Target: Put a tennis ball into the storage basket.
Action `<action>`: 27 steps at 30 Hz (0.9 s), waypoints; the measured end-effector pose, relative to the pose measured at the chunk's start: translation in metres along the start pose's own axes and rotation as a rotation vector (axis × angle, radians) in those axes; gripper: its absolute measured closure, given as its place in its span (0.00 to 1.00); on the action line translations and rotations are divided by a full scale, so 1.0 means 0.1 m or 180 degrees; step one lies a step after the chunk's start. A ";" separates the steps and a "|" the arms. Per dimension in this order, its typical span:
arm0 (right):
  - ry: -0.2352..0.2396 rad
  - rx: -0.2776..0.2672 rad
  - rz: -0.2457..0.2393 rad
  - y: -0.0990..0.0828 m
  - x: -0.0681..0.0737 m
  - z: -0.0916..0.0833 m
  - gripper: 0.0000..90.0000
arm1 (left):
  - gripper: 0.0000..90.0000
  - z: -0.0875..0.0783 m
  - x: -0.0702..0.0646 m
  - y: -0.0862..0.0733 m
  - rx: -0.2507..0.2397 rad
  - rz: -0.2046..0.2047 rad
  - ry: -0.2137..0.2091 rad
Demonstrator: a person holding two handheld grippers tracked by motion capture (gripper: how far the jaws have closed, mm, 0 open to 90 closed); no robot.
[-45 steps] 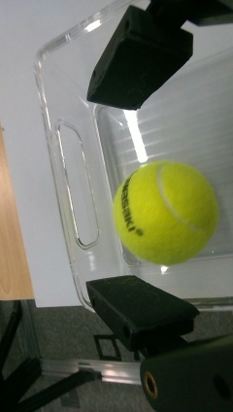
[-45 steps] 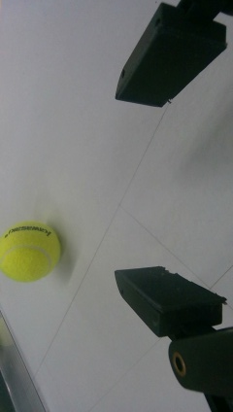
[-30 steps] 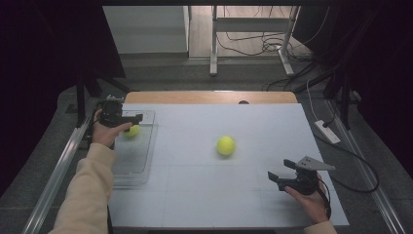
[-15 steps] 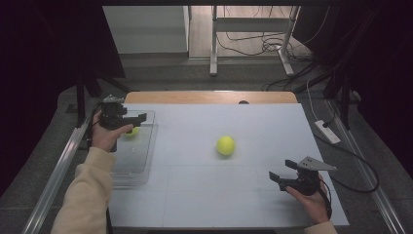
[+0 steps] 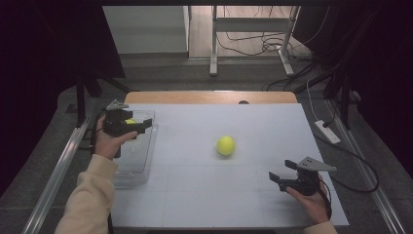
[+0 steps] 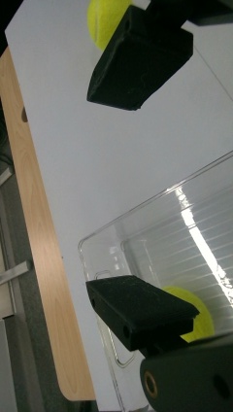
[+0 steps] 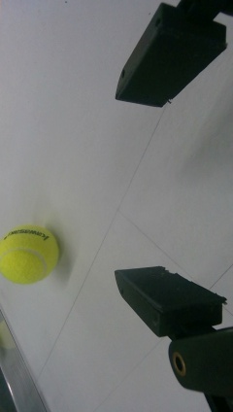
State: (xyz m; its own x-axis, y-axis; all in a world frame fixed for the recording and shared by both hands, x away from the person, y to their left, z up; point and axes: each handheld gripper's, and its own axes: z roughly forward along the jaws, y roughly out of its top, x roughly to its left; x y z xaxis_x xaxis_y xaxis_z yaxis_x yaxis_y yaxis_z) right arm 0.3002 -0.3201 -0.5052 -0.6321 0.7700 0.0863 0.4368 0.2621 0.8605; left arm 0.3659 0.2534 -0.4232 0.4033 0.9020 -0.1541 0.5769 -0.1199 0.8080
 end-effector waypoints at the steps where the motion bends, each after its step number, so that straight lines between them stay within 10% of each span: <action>1: 0.0001 0.0004 0.0000 0.00 0.00 0.00 0.16 | 0.15 -0.01 -0.01 -0.01 -0.0010 -0.0007 -0.0026; 27: -0.0017 0.0001 0.0001 0.00 -0.01 -0.02 0.16 | 0.15 -0.03 -0.31 -0.02 -0.0066 0.0261 -0.0205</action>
State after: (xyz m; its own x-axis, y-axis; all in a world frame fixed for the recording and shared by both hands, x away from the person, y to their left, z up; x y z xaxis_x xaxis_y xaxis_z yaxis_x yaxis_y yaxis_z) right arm 0.2997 -0.3223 -0.5048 -0.6286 0.7731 0.0840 0.4372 0.2620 0.8604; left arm 0.3500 0.2266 -0.4182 0.4937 0.8609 -0.1226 0.5255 -0.1831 0.8308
